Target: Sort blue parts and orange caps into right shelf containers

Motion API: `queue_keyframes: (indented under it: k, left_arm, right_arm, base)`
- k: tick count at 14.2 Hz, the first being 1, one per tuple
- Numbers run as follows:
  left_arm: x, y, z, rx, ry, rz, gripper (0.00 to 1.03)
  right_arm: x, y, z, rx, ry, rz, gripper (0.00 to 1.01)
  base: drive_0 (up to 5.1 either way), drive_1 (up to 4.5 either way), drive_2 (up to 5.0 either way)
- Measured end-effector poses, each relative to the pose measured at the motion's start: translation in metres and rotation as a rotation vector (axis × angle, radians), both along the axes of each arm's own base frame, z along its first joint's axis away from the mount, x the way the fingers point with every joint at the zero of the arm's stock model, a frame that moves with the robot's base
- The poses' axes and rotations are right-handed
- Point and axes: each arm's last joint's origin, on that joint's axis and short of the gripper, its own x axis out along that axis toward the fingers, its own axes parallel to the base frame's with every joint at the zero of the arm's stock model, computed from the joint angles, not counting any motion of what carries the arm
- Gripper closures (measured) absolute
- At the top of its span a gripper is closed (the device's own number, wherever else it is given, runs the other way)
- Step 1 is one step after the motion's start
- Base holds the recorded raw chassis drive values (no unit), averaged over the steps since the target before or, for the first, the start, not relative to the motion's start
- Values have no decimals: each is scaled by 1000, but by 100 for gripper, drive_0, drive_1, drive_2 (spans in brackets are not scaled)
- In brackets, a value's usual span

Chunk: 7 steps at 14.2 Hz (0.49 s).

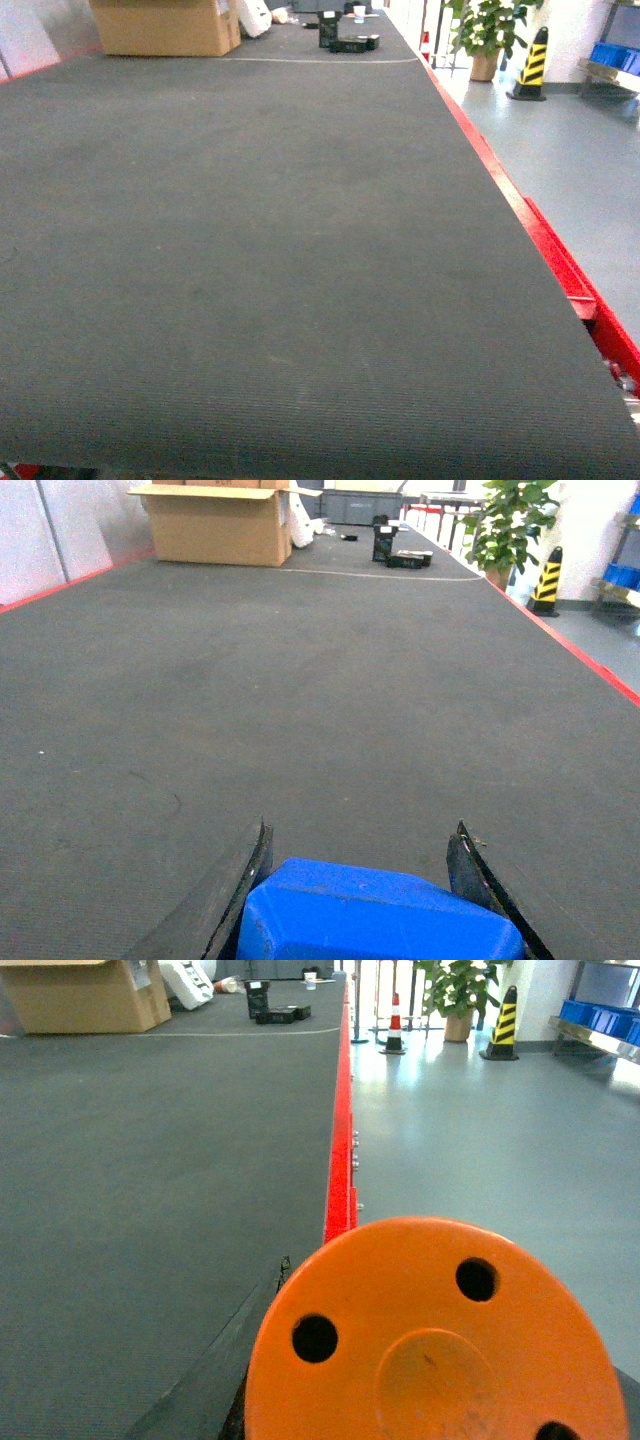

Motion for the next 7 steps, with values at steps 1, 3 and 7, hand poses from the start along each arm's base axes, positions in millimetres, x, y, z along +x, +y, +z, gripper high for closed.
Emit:
queue_keyframes:
  k: [1, 3, 7]
  left_arm:
    - [0, 0, 0, 0, 2, 0, 57]
    - [0, 0, 0, 0, -2, -2, 57]
    - [0, 0, 0, 0, 3, -2, 57]
  right_arm:
    - [0, 0, 0, 0, 0, 0, 58]
    - [0, 0, 0, 0, 2, -1, 58]
    - [0, 0, 0, 0, 2, 0, 58]
  base:
    - [508, -238, -238]
    - [507, -238, -238]
    - [504, -241, -241]
